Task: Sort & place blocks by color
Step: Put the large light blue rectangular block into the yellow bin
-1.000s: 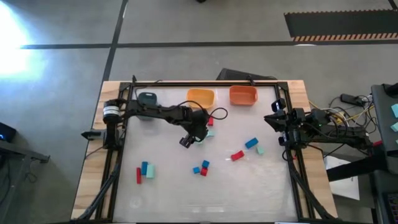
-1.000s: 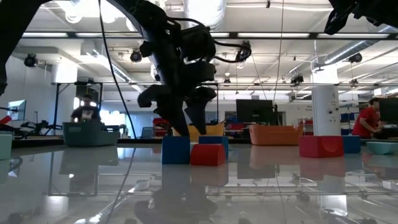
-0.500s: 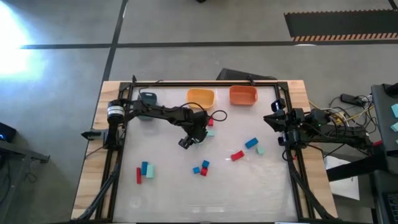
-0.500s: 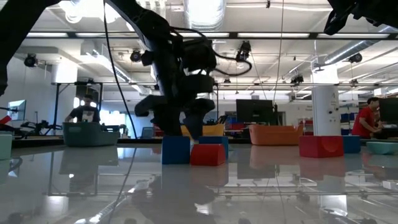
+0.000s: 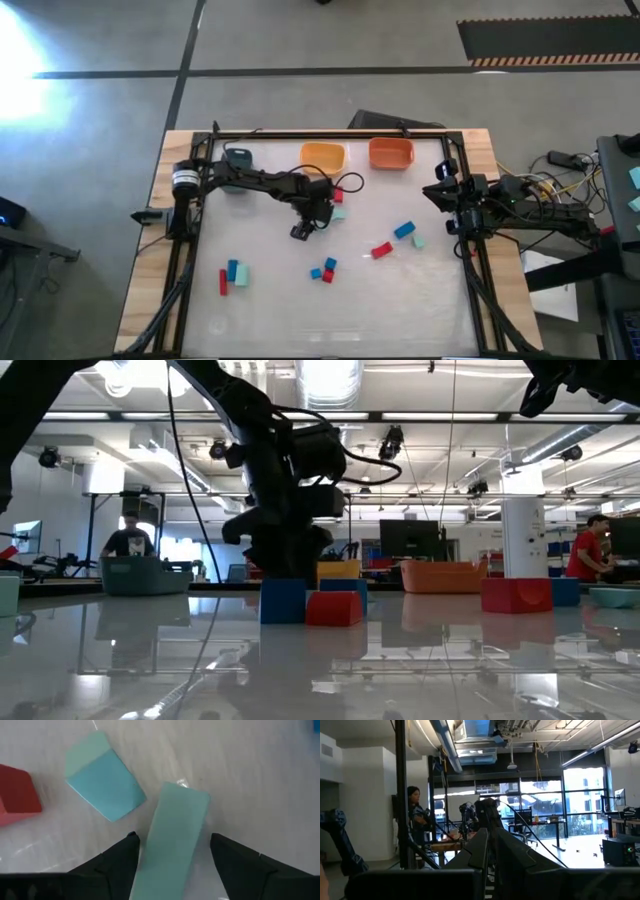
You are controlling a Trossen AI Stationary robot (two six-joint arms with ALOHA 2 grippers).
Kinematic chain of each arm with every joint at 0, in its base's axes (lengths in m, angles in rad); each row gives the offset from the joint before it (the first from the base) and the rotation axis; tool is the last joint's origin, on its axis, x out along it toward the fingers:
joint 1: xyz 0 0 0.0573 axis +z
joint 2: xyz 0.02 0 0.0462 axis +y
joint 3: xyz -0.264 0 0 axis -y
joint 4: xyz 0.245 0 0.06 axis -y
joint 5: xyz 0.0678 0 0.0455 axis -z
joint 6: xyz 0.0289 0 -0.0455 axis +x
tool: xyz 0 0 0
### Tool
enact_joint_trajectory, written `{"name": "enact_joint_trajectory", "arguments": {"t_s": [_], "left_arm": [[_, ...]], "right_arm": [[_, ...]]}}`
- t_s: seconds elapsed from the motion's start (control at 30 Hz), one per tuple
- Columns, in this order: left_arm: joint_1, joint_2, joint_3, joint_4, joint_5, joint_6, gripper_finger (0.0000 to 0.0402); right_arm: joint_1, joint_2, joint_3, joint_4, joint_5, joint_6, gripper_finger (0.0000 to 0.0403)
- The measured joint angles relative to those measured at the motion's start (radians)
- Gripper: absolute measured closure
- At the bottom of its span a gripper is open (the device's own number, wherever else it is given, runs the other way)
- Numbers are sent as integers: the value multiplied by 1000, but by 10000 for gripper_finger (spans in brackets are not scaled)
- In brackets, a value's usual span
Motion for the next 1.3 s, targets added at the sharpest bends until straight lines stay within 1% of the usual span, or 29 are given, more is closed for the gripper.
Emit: {"name": "enact_joint_trajectory", "arguments": {"t_s": [0.1,0.3,0.53,0.63,0.83,0.97,1.07,1.17,1.3], "left_arm": [[0,-10,-26,16,3,-14,207],[-2,-16,-47,27,-5,-69,288],[-2,-33,-44,8,-35,-138,288],[-2,-62,-48,-9,-94,-153,288],[-2,-173,-49,-64,-189,-167,288],[38,-264,-47,-45,-262,-129,288],[109,-305,-37,24,-281,-102,288],[192,-312,-32,146,-278,-98,288],[289,-282,-32,308,-216,-114,288]], "right_arm": [[0,0,0,0,0,-6,376],[0,0,0,0,0,-9,376],[0,0,1,-1,0,-16,376],[0,0,3,1,0,-18,376],[0,-1,4,6,0,-46,376],[0,-1,12,12,7,-53,376],[0,0,23,12,8,-51,376],[0,-1,26,12,8,-51,376],[0,-1,27,11,8,-51,376]]}}
